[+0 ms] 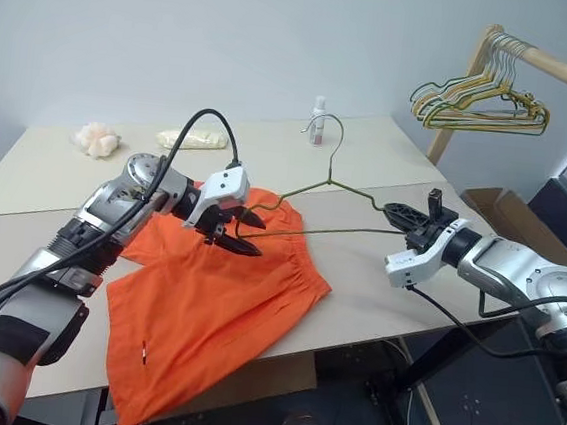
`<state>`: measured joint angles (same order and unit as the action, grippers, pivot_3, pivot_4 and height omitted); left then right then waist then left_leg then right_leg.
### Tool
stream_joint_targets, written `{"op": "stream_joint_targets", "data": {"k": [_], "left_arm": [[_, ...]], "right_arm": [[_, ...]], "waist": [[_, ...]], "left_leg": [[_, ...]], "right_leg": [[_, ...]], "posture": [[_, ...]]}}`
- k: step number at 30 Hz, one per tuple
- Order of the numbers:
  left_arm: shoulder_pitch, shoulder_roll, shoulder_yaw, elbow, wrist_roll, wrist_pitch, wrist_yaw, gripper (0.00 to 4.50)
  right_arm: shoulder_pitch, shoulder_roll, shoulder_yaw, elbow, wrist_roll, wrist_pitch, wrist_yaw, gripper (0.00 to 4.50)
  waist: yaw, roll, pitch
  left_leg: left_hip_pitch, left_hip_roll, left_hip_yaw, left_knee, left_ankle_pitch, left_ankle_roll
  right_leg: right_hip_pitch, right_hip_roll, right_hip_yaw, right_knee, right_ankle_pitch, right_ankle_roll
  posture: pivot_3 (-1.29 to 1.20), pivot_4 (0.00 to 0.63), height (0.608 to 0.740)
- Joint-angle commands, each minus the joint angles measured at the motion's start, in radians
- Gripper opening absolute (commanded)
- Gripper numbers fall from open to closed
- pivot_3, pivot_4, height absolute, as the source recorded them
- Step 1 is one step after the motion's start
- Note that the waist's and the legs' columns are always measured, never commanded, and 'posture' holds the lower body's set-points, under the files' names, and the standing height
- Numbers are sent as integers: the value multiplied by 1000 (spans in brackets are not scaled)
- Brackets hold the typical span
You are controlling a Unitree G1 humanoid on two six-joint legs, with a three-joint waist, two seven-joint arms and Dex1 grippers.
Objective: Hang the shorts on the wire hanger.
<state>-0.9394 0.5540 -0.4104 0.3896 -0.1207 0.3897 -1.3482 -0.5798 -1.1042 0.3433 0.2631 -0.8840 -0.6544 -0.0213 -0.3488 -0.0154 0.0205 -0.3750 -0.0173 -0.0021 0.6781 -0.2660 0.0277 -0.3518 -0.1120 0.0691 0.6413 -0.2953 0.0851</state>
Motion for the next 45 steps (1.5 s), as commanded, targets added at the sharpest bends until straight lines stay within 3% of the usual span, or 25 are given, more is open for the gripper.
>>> {"op": "stream_joint_targets", "data": {"k": [1, 6, 8, 14, 17, 19, 21, 23, 25, 29, 33, 37, 45], "left_arm": [[-20, -17, 35, 7, 10, -1, 27, 1716], [-38, -31, 60, 30, 2, 27, 42, 56], [-40, -36, 68, 34, 6, 42, 54, 20], [-27, -16, 112, 26, -15, 87, 62, 0], [-12, 8, 125, 28, -1, 65, 71, 0], [2, 26, 125, 17, 13, 26, 77, 0], [16, 42, 121, 1, 21, -16, 73, 0], [26, 47, 124, -17, 18, -33, 67, 0], [33, 50, 129, -38, 12, -38, 63, 0], [52, 54, 142, -89, -7, -26, 57, 0], [73, 61, 149, -125, -19, -18, 48, 0], [81, 65, 152, -144, -20, -13, 45, 0], [99, 80, 149, -155, -21, -81, 7, 0]], "right_arm": [[-36, 6, -56, -28, 8, 5, 6, 0], [-38, 10, -60, -34, 11, -15, 8, 0], [-37, 11, -62, -34, 20, -32, 9, 0], [9, -40, -84, -35, 210, -196, 103, 1651], [66, -94, -84, -39, 485, -220, 286, 2656], [113, -111, -99, -101, 770, -59, 491, 3367], [115, -104, -125, -186, 1021, 225, 683, 3958], [62, -86, -135, -239, 1180, 499, 827, 3958], [-10, -69, -118, -244, 1230, 674, 946, 3958], [-177, 25, -51, -163, 1182, 930, 1094, 3958], [-309, 110, 34, -61, 1121, 1050, 1274, 3958], [-401, 200, 78, 61, 1021, 1061, 1308, 3040], [-414, 220, 42, 42, 1006, 1044, 1445, 325]], "waist": [[-1, 0, 0], [-4, 0, 0], [-8, 0, 0], [-17, 0, 0], [-20, 0, 0], [-23, -1, 0], [-30, -2, 1], [-30, -1, 1], [-25, -1, 1], [-2, 0, 1], [31, 1, 2], [54, 2, 1], [70, 2, 1]], "left_leg": [[0, 0, 0, 0, 0, 0], [0, 0, 0, 0, 0, 0], [0, 0, 0, 0, 0, 0], [0, 0, -1, 0, 0, 0], [0, 0, -1, 0, 0, 0], [0, 0, -1, 0, 0, 0], [3, 1, -1, 0, 0, 0], [6, 1, -2, 0, 0, 1], [10, 2, -4, 0, -1, 1], [6, 2, -9, 0, -1, 1], [3, 0, -10, 0, -1, 1], [-10, -2, -10, 5, -1, 1], [-18, -4, -10, 5, -1, 1]], "right_leg": [[0, 0, 0, 0, 0, 0], [0, 0, 0, 0, 0, 0], [0, 0, 0, 0, 0, 0], [0, -1, 0, 0, 0, 0], [1, -1, -1, 0, 0, 0], [2, 0, -1, -1, 0, 0], [6, 0, -1, -2, 0, 0], [10, -1, -1, -3, 0, 1], [17, -1, -4, -7, 0, 1], [15, -1, -8, -9, 0, 1], [11, -4, -8, -9, 0, 1], [-4, -5, -7, 6, 0, 2], [-13, -6, -7, 8, 0, 2]], "posture": [[-316, 0, 740], [-315, 0, 740], [-315, 0, 740], [-309, 0, 740], [-296, 0, 740], [-289, 0, 740], [-282, 0, 740], [-276, 0, 740], [-269, 0, 740], [-265, 0, 740], [-252, 0, 740], [-240, 0, 740], [-238, 0, 740]]}}
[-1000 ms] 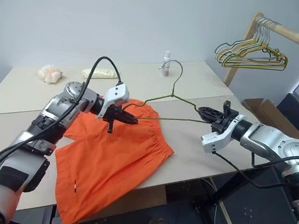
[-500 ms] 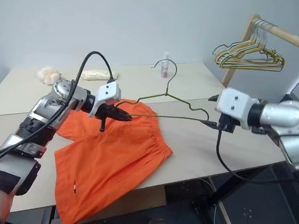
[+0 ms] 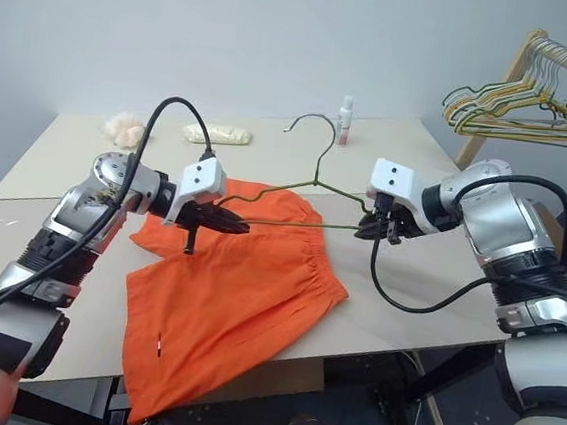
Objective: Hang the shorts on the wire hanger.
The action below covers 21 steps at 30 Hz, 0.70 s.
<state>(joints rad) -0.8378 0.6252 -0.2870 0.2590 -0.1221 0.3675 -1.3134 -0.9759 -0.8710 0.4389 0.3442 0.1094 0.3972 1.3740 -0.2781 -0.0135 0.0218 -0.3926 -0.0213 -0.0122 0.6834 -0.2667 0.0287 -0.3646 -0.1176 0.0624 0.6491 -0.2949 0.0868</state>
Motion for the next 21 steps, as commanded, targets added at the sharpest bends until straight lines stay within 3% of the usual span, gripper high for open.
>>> {"op": "stream_joint_targets", "data": {"k": [1, 3, 6, 13, 17, 21], "left_arm": [[0, 7, 27, -18, -21, -89, -38, 0], [-2, 1, 28, 0, -26, -124, -57, 0], [-1, -5, 56, 57, -63, -263, -141, 679], [-61, 48, 130, 311, -41, -370, -124, 2962], [21, 85, 180, 198, -125, -297, -185, 4267], [148, 104, 211, -12, -171, -240, -157, 4438]], "right_arm": [[-10, -16, -61, -54, 16, -5, 60, 25], [11, -23, -79, -86, 28, 3, 77, 25], [82, -59, -127, -162, 57, 32, 93, 0], [421, -185, -311, -326, 166, 284, 4, 0], [540, -199, -379, -317, 211, 470, -68, 0], [498, -181, -346, -231, 231, 680, -115, 0]], "waist": [[-3, 0, 0], [-5, 0, 0], [-4, 0, 0], [7, 0, 0], [4, 1, -1], [8, 3, -1]], "left_leg": [[0, 0, 0, 0, 0, 0], [0, 1, 0, 0, 0, 0], [0, 1, 0, 0, 0, 0], [0, 1, 0, 0, 0, 0], [1, 1, 1, 0, 0, 0], [4, 2, 1, 0, 0, 0]], "right_leg": [[0, 0, 0, 0, 0, 0], [0, 1, 0, 0, 0, 0], [0, 1, 0, 0, 0, 0], [1, 0, -2, -1, 0, 0], [1, 1, -1, -1, 0, 0], [4, 1, 1, -1, 0, 0]], "posture": [[-240, 0, 740], [-243, 0, 740], [-247, 0, 740], [-243, 0, 740], [-234, 0, 740], [-217, 0, 740]]}}
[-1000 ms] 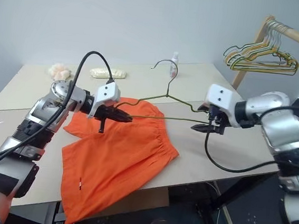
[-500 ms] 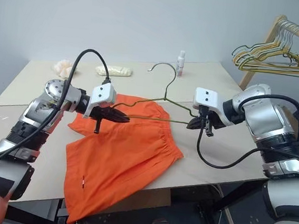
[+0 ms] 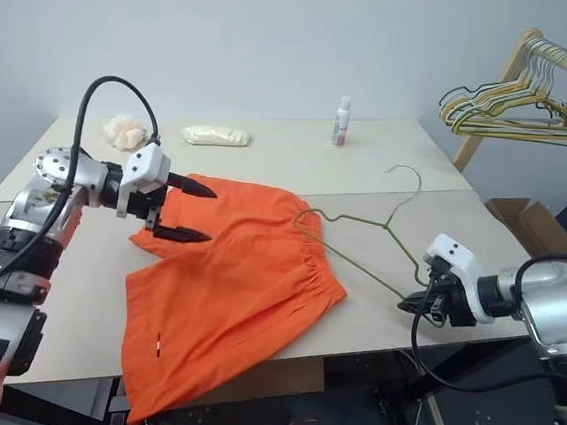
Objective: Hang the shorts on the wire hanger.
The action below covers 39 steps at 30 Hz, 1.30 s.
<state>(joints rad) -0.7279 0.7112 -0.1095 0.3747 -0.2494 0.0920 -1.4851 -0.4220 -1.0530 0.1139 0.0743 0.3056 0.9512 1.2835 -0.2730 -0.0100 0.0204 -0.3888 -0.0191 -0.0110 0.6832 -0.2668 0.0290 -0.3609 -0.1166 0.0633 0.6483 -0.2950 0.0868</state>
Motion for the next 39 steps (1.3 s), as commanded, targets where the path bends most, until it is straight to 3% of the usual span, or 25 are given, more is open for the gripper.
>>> {"op": "stream_joint_targets", "data": {"k": [1, 7, 15, 23, 39], "left_arm": [[66, 22, 38, -174, -51, 49, 26, 4438], [181, 46, 77, -375, -122, 146, 72, 4438], [235, 71, 99, -457, -154, 200, 108, 4438], [268, 85, 101, -494, -172, 212, 123, 4438], [255, 88, 99, -504, -204, 220, 124, 4438]], "right_arm": [[-76, 14, -11, 72, 33, 165, -41, 0], [-157, 29, 92, 166, 56, 253, 17, 0], [-176, -19, 176, 142, 127, 322, 132, 0], [-179, -50, 85, 227, 160, 369, 72, 0], [-84, -87, 50, 200, 214, 406, 39, 0]], "waist": [[6, 0, 0], [29, 0, 0], [71, 1, 0], [104, 1, 1], [121, 1, 1]], "left_leg": [[1, 0, 0, 0, 0, 0], [1, 0, -1, 0, 0, 0], [1, 0, 0, 0, 0, 0], [1, -1, 0, 0, 0, 0], [0, 0, 2, 0, 0, 0]], "right_leg": [[1, 0, 0, 0, 0, 0], [2, 1, 0, -1, 0, 0], [2, 1, -1, -2, 0, 0], [1, 1, -1, -6, 0, 0], [0, 1, 0, -6, 0, 0]], "posture": [[-214, 0, 740], [-177, 0, 740], [-154, 0, 740], [-150, 0, 740], [-147, 0, 740]]}}
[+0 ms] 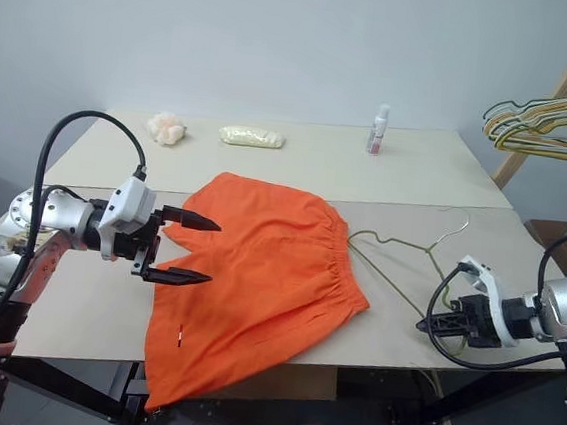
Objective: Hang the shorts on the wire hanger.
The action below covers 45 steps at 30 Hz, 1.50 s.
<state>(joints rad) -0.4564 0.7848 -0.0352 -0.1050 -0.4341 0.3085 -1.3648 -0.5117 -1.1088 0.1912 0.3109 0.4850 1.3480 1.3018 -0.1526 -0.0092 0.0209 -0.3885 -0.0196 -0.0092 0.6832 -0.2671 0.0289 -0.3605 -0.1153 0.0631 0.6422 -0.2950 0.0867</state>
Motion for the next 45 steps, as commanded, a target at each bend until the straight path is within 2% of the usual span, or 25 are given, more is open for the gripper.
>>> {"op": "stream_joint_targets", "data": {"k": [1, 11, 15, 24, 30, 35, 41, 45], "left_arm": [[-18, 15, 24, -23, -20, 4, 3, 4438], [-9, 29, 30, -22, -16, -7, -3, 4438], [1, 36, 32, -25, -17, -10, -4, 4438], [-4, 46, 30, -28, -12, -16, -9, 4438], [1, 65, 44, -34, -14, -14, -9, 4438], [1, 64, 41, -33, -12, -16, -5, 4438], [-5, 65, 40, -30, -10, -15, -6, 4438], [-6, 66, 39, -27, -8, -17, -7, 4438]], "right_arm": [[10, -33, -29, -43, 41, 10, 24, 0], [86, -156, 17, -191, 138, -1, 187, 0], [133, -175, 37, -254, 148, -10, 185, 0], [-69, 80, 91, -4, 76, 31, 33, 0], [-67, 100, 133, -50, 98, 2, 86, 0], [-183, 227, 130, 162, 42, -30, 30, 0], [-281, 328, 101, 353, -20, -109, -2, 0], [-309, 356, 27, 359, -46, -179, -83, 0]], "waist": [[1, 0, 0], [5, 1, 0], [6, 1, 0], [9, 0, 0], [36, 0, 0], [34, 0, 0], [33, 0, 0], [34, 0, 0]], "left_leg": [[0, 0, 0, 0, 0, 0], [0, 0, 1, 0, 0, 0], [0, 1, 1, 0, 0, 0], [2, 1, 4, -1, 0, 0], [-3, 0, 4, 0, 0, 0], [0, 1, 7, 0, 0, 0], [-2, 0, 7, 0, 0, 0], [-2, 0, 7, 0, 0, 0]], "right_leg": [[0, 0, 0, 0, 0, 0], [0, 1, 0, 0, 0, 0], [0, 1, 0, -1, 0, 0], [0, 2, 3, 0, 0, 0], [-6, 1, 3, 5, 0, 0], [-6, 2, 4, 3, 0, 0], [-7, 2, 4, 6, 0, 0], [-7, 2, 4, 6, 0, 0]], "posture": [[-147, 0, 740], [-131, 0, 740], [-130, 0, 740], [-105, 0, 740], [-80, 0, 740], [-76, 0, 740], [-71, 0, 740], [-74, 0, 740]]}}
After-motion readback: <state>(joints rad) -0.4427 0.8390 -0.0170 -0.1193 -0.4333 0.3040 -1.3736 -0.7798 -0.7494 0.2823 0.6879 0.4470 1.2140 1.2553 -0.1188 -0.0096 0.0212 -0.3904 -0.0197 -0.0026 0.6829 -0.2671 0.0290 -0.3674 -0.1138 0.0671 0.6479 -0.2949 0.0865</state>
